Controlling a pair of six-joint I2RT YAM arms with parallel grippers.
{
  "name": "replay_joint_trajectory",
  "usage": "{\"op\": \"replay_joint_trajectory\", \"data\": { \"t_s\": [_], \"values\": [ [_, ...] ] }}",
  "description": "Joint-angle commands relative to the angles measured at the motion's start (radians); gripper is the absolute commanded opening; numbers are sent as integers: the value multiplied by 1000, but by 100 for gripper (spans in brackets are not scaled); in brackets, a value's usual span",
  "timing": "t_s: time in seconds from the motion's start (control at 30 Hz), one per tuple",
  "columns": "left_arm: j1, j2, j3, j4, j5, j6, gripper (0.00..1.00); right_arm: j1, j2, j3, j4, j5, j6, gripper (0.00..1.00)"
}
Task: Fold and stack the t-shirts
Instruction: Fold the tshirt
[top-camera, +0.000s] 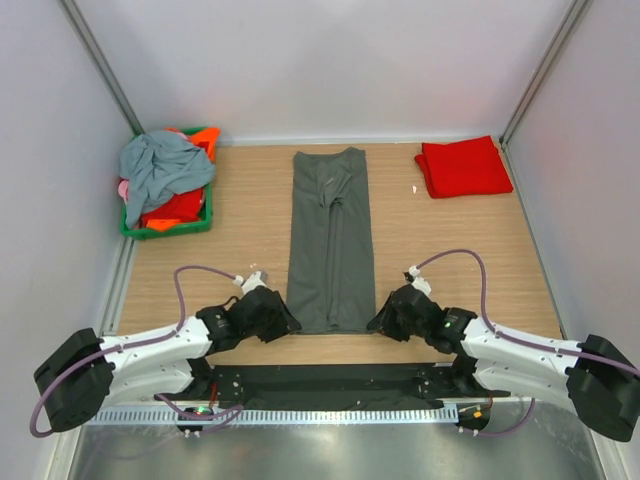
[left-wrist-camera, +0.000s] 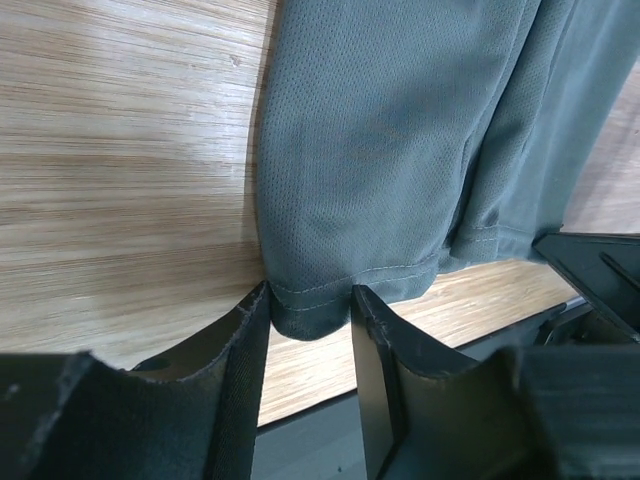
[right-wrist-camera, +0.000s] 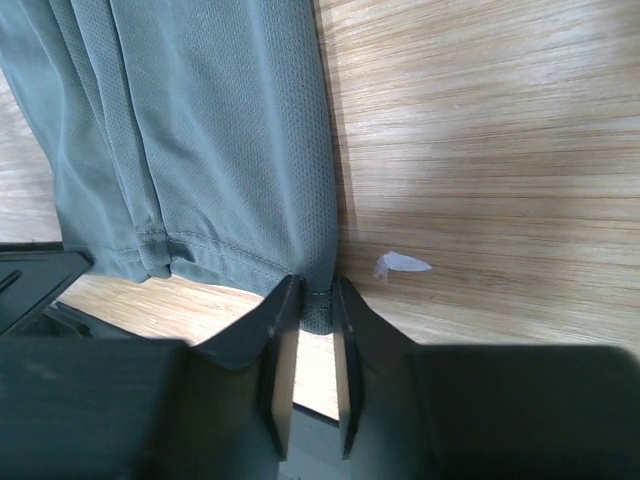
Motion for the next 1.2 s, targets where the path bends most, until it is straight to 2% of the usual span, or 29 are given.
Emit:
{"op": "replay_joint_trajectory", "data": {
  "t_s": [0.0, 0.07, 0.1, 0.17, 0.2, 0.27, 0.5, 0.6, 0.73, 0.87, 0.93, 1.03, 1.17],
  "values": [
    [1, 35, -26, -9, 12, 9, 40, 5, 14, -1, -37, 10, -29, 24],
    [3, 42, -23, -4, 11, 12, 35, 6, 15, -1, -34, 7, -32, 20],
    [3, 48, -23, 0, 11, 13, 27, 6, 15, 0, -35, 5, -35, 11],
    [3, 52, -19, 5, 14, 19, 17, 6, 15, 0, -37, 5, -37, 2],
    [3, 54, -17, 5, 14, 23, 9, 6, 12, 0, -38, 4, -37, 2],
    [1, 54, -11, 2, 21, 27, 0, 6, 8, 3, -48, -2, -37, 2],
    [-55, -10, 17, -111, 5, -11, 0, 37, -104, 8, -152, -4, -5, 2],
    [-115, -52, 44, -168, -15, -40, 0, 73, -173, 34, -236, 22, 11, 2],
    [-138, -96, 119, -285, -17, -37, 0, 83, -224, 104, -337, 28, 6, 2],
    [-138, -120, 225, -398, -49, -5, 0, 84, -193, 184, -362, 30, -24, 1],
    [-137, -109, 308, -475, -81, 28, 4, 84, -152, 252, -379, 56, -46, 1],
    [-106, -78, 389, -498, -86, 108, 6, 84, -94, 358, -411, 93, -103, 1],
    [51, -3, 478, -498, 17, 234, 6, 46, 61, 496, -453, 156, -207, 1]
  ]
}}
